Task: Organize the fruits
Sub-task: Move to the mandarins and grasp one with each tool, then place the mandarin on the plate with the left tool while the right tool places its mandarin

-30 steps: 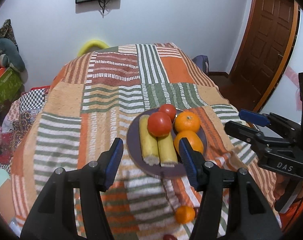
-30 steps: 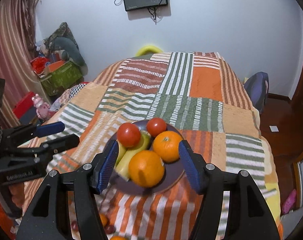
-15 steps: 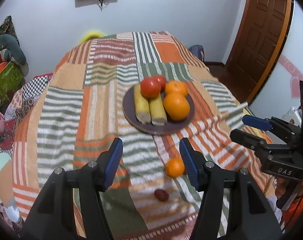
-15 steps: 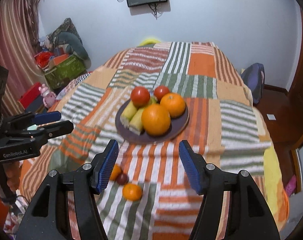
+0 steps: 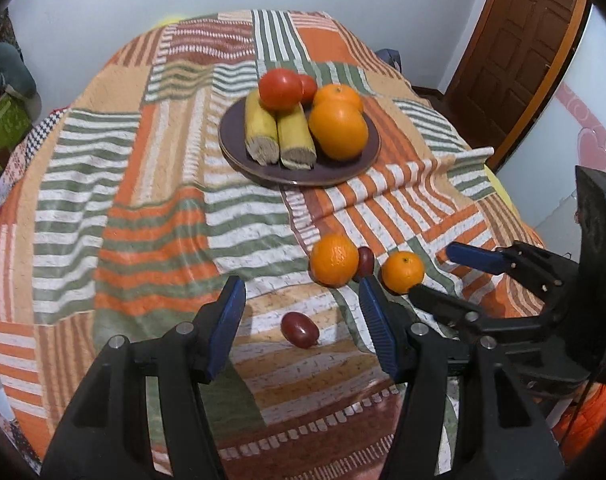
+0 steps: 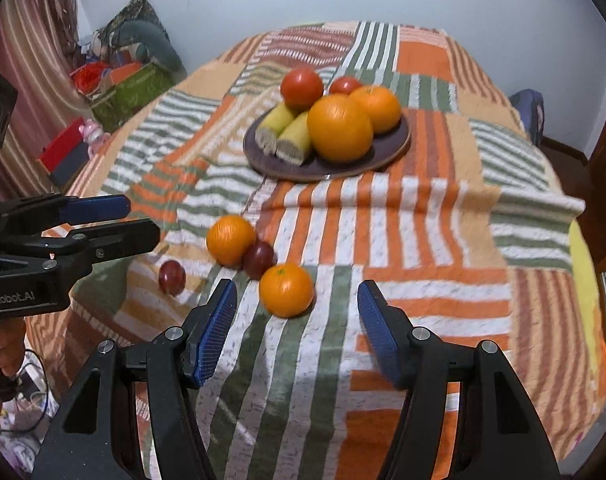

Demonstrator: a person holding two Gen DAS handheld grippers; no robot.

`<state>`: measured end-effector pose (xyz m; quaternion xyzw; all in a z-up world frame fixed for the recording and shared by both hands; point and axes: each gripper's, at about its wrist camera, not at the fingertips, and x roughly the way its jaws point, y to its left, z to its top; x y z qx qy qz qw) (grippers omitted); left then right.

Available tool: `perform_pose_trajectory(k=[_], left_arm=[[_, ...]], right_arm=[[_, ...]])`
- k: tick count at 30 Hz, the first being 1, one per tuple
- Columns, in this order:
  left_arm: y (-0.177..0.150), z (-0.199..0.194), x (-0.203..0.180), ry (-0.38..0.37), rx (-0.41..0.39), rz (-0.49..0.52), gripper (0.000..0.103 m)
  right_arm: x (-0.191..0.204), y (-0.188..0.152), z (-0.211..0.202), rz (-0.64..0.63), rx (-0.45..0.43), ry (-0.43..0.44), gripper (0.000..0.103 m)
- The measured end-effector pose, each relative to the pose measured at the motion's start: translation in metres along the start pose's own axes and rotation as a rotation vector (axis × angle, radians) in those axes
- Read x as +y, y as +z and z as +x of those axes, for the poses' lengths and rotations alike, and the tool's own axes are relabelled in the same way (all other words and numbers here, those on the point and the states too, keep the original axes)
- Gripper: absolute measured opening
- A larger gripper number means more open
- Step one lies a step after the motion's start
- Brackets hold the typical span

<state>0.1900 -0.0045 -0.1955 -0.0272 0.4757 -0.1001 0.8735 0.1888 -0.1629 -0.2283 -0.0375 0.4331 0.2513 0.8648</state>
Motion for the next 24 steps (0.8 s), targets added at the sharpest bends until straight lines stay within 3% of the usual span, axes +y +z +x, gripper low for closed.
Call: perform_pose_trajectory(k=[3,6,10,15,17,24], left_arm=[[0.000,0.008,-0.006,-0.017,0.014,0.018,0.059],[0.002,0.016,-0.012,-0.026,0.019,0.037,0.057],[0.007,0.028,-0.019,-0.040,0.040,0.053,0.044],[0.013,0.041,-0.021,-0.039,0.047,0.043,0.038],[0.015,0.044,-0.021,-0.025,0.043,0.042,0.030],[0.016,0.046,-0.019,-0.020,0.028,0.039,0.029]], right_arm=[[0.001,-0.002,0.010,-0.007,0.016,0.001,0.057],[0.001,-0.002,0.017,-0.018,0.031,0.006,0.043],[-0.001,-0.003,0.017,-0.020,0.024,0.040,0.032],[-0.007,-0.003,0.011,-0.005,0.006,0.039,0.032],[-0.011,-0.003,0.007,0.002,-0.005,0.035,0.032],[-0.020,0.005,-0.003,0.023,-0.037,0.018,0.032]])
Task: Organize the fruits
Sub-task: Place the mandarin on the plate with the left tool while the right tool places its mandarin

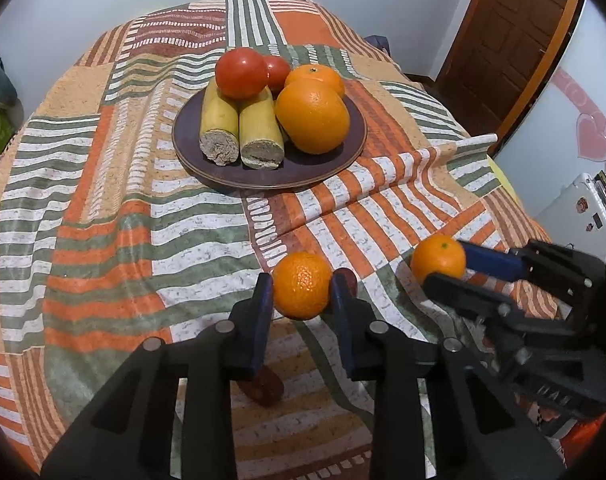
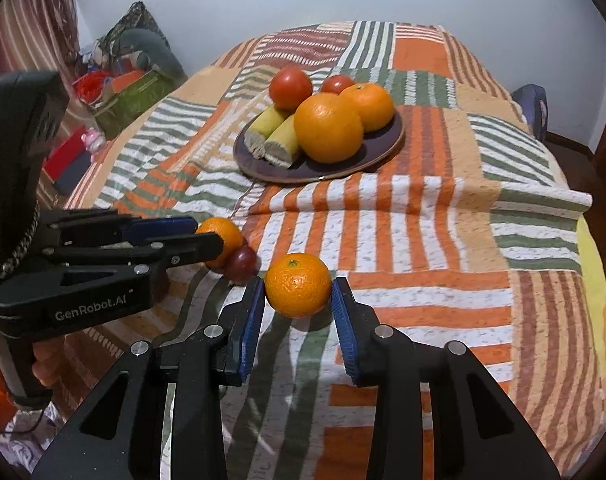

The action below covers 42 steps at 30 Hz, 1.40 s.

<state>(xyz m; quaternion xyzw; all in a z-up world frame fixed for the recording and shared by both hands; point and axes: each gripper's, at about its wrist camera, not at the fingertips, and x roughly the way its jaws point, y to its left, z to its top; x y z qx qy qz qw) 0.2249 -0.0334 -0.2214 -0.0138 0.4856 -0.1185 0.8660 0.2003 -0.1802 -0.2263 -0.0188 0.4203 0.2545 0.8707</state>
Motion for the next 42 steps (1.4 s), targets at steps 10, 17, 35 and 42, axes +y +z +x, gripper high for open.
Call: perform_pose_trajectory(k=[10,17,35,42], left_arm=[[0.008,-0.025,0.013,0.006,-0.063,-0.034,0.028],[0.023,-0.033,0.024,0.009,-0.103,-0.050,0.028],[0.055,0.004,0.053,-0.027,-0.057,-0.085,0.030],[0.041,0.022,0.048,-0.058,-0.002,-0.072,0.044]], right_arm=[[-0.009,0.013,-0.010,0.018,-0.039,-0.015,0.032],[-0.015,0.029,-0.011,0.023,-0.067,-0.023,0.032],[-0.051,0.071,0.022,0.055,-0.077,-0.049,0.032],[-0.057,0.069,0.031,0.059,-0.059,-0.039,0.032]])
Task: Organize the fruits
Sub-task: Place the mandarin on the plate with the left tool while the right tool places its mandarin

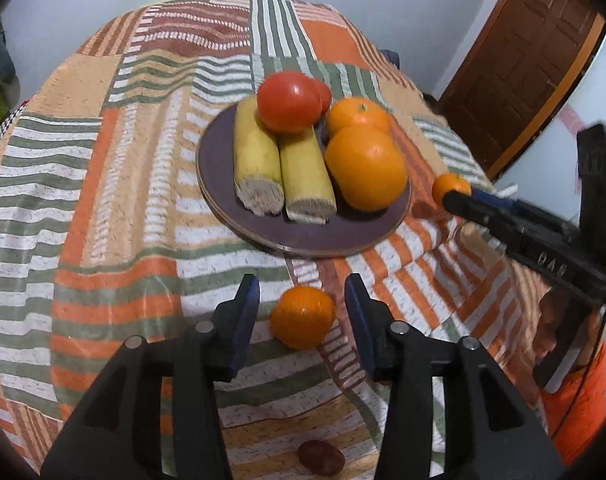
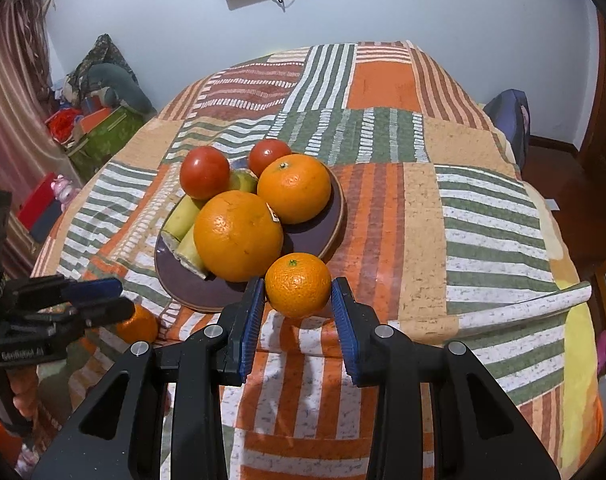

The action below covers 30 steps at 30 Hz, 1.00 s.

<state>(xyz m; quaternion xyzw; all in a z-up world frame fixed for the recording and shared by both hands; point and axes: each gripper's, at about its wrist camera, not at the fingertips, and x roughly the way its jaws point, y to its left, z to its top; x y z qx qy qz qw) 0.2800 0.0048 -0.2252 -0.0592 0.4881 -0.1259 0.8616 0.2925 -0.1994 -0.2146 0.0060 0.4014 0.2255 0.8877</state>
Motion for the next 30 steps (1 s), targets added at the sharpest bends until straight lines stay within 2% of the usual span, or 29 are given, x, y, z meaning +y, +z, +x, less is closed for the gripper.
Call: perform_pose_trajectory(k=[6,8,11,23,30], left_arm=[[-0.011,0.016,-0.005,0.021,0.036,0.027,0.044],[-0.011,0.016,-0.004,0.027,0.031,0.028,0.036],[-0.008,0.014,-0.003,0.029,0.023,0.027,0.036],[0.032,0.001,-0.001,0.055,-0.078,0.018,0.036],[0.039,0.020,0.007,0.078,-0.054,0.001,0.036]], right_arm=[[0.000,0.000,0.004,-0.011,0.008,-0.006,0.032],[-0.001,0.000,0.005,-0.012,0.008,-0.006,0.032],[-0.002,0.002,0.005,-0.013,0.006,-0.007,0.032],[-0.003,0.024,0.014,-0.018,-0.019,-0.018,0.032],[-0.003,0.031,0.035,-0.033,0.011,-0.023,0.032]])
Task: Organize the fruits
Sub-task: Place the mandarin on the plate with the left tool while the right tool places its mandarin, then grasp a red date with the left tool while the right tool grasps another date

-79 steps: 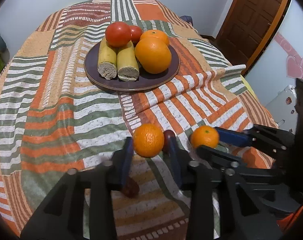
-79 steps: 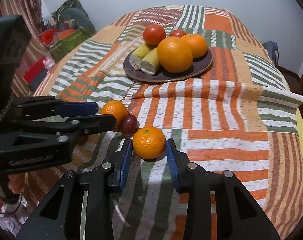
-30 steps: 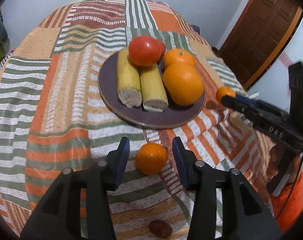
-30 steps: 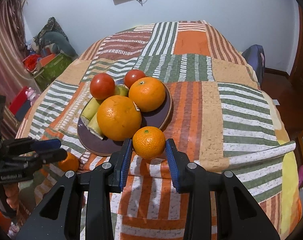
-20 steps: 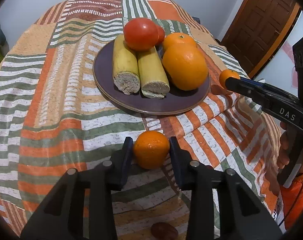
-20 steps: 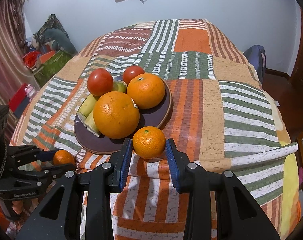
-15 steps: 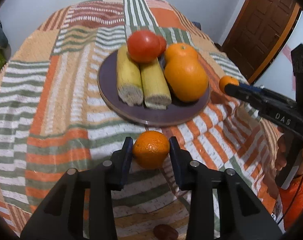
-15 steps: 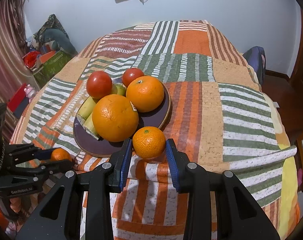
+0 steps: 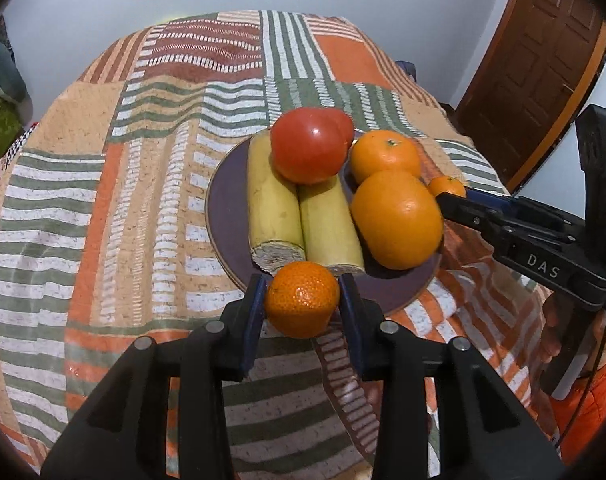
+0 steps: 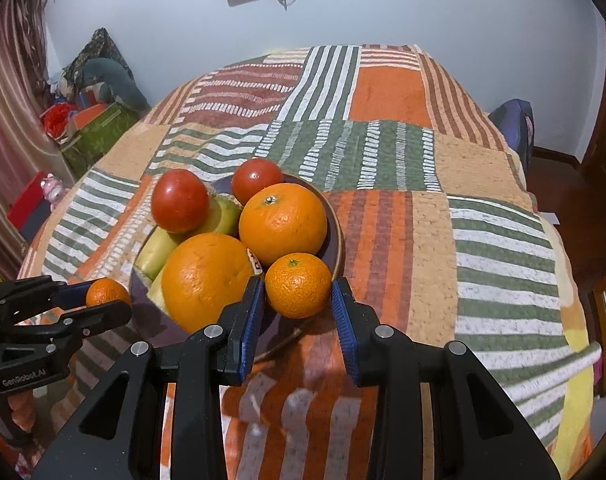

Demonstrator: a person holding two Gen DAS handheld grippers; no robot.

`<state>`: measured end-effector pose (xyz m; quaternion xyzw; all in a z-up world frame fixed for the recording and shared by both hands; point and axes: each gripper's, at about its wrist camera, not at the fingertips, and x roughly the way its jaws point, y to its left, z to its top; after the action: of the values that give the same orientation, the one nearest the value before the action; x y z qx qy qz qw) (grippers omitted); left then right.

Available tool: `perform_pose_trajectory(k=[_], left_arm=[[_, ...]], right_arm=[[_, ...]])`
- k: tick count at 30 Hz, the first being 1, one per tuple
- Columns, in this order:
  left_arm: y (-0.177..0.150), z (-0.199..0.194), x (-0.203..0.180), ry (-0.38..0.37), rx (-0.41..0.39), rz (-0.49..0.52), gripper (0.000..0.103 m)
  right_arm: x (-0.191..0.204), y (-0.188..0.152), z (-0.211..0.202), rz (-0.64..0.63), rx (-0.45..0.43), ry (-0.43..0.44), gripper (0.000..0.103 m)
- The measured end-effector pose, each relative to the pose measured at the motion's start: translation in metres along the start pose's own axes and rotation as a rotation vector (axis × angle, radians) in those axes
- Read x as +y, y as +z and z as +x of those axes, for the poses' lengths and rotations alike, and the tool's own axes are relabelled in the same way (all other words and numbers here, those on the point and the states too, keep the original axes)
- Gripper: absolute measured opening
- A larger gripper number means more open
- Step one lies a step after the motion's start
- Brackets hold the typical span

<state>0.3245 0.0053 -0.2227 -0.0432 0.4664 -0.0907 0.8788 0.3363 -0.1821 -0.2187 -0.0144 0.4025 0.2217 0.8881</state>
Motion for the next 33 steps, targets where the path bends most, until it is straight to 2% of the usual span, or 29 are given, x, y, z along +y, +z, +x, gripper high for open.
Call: perform_pose_trajectory(k=[6,10,12,16,22,33], left_arm=[[0.000,0.008,0.001,0.003,0.012,-0.005,0.037],[0.000,0.013,0.001,-0.003,0.025,-0.014,0.056],[-0.001,0.013,0.001,0.002,0.023,-0.011,0.056],[-0.003,0.006,0.000,0.001,0.014,-0.011,0.056],[-0.004,-0.015,-0.002,0.018,-0.018,-0.010,0.056],[-0.016,-0.076,-0.009,0.049,-0.098,0.004,0.056]], right_arm=[[-0.002,-0.002,0.009,-0.002,0.018,0.001,0.032],[-0.003,-0.003,0.008,0.004,0.015,0.010,0.032],[-0.004,-0.002,0.009,0.001,0.022,0.011,0.033],[-0.005,-0.003,0.008,0.001,0.032,-0.012,0.044],[-0.001,-0.005,-0.005,0.001,0.019,-0.006,0.044],[0.031,-0.012,-0.067,-0.046,-0.064,0.015,0.044]])
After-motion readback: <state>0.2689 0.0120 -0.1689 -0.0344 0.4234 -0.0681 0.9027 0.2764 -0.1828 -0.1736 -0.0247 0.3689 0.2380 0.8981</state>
